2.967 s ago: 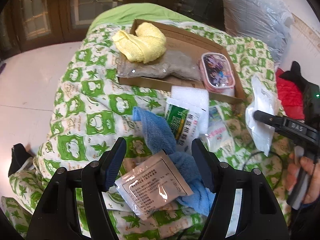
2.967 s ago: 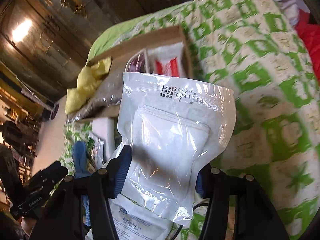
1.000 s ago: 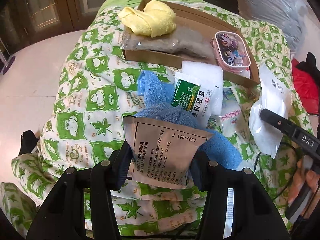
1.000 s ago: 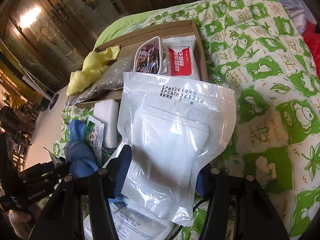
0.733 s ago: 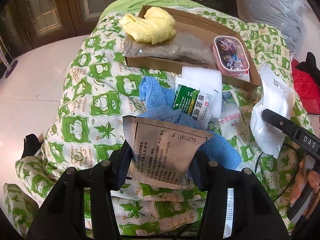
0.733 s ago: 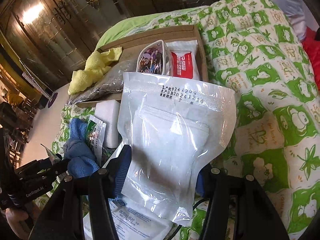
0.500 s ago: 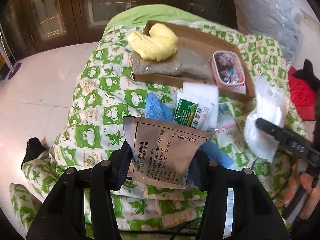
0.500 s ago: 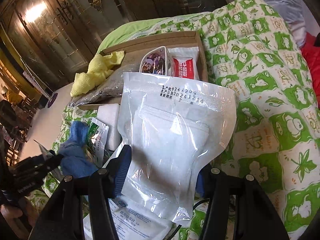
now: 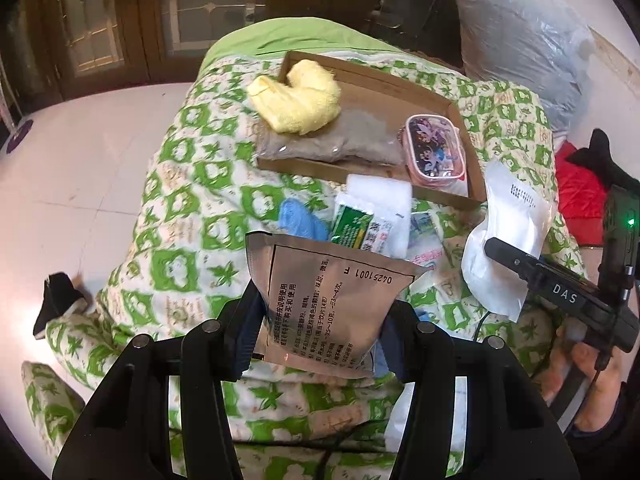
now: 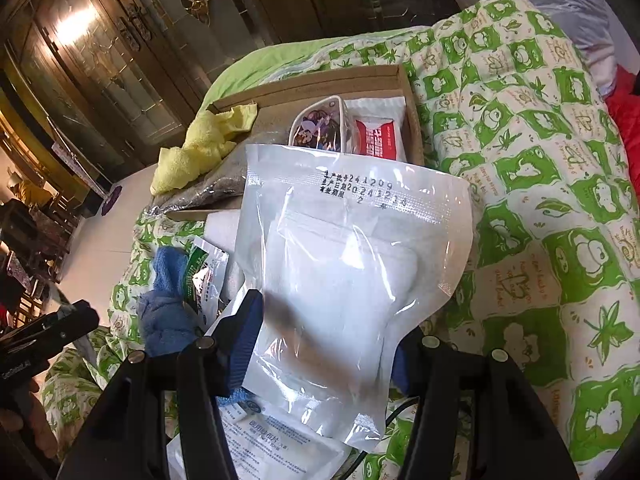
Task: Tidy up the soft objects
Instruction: 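Lift and carry sachet with left tool and pouch with right tool toward tray, then open left tool over tray while right tool releases white pouch inside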
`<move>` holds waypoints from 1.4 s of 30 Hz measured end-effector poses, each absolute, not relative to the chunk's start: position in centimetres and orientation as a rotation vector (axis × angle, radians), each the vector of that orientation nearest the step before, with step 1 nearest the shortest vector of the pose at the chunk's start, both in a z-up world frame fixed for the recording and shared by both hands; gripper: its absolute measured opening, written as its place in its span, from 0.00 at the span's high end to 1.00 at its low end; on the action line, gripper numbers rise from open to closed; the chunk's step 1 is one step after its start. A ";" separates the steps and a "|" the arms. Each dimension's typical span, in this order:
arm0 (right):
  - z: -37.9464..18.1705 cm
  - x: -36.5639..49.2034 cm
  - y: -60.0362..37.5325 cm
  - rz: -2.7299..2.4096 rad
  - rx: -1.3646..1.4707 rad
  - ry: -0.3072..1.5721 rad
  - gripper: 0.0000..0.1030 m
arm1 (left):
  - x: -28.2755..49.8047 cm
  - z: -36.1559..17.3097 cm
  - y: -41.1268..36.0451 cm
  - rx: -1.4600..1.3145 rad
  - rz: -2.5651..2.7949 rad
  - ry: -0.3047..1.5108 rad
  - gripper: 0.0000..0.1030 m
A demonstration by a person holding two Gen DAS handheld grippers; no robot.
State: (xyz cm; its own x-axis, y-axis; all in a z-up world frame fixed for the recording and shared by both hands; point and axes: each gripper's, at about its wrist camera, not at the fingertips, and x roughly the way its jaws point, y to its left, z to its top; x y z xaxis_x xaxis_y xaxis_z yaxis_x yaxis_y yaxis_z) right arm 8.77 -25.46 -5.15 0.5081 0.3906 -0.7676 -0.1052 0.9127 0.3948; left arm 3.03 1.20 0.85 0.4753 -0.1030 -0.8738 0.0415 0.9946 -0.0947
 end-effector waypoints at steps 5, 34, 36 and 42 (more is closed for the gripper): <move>-4.3 9.3 -26.3 0.302 0.327 1.010 0.46 | 4.7 1.3 -0.3 -0.016 -0.111 1.076 0.50; -4.0 26.6 -27.8 0.123 -0.007 1.092 0.45 | 20.4 -1.2 -4.1 0.037 -0.127 1.113 0.50; -4.6 27.6 -27.1 0.130 -0.027 1.098 0.45 | 21.2 -1.9 -4.2 0.032 -0.133 1.115 0.50; -5.5 28.8 -25.7 0.168 -0.033 1.097 0.45 | 22.8 -3.5 -4.8 0.030 -0.143 1.117 0.49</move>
